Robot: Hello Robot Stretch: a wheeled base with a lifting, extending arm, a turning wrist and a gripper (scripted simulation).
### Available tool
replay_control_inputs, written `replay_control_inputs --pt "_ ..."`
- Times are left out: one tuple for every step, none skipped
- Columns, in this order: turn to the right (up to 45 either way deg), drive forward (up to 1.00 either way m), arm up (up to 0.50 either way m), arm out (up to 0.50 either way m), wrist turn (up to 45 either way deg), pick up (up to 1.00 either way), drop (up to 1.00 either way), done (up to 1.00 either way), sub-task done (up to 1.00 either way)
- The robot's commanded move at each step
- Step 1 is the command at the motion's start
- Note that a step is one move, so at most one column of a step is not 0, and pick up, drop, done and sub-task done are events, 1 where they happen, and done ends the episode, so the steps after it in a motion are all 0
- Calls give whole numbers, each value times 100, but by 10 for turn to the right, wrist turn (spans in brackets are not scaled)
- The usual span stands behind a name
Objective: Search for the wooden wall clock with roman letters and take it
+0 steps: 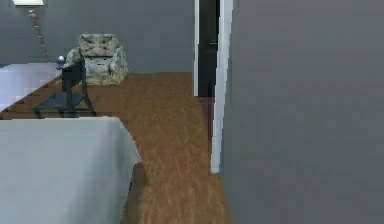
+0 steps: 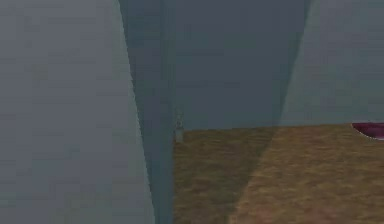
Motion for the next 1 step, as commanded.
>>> replay_control_inputs --pt "0 100 0 0 0 0 0 0 0"
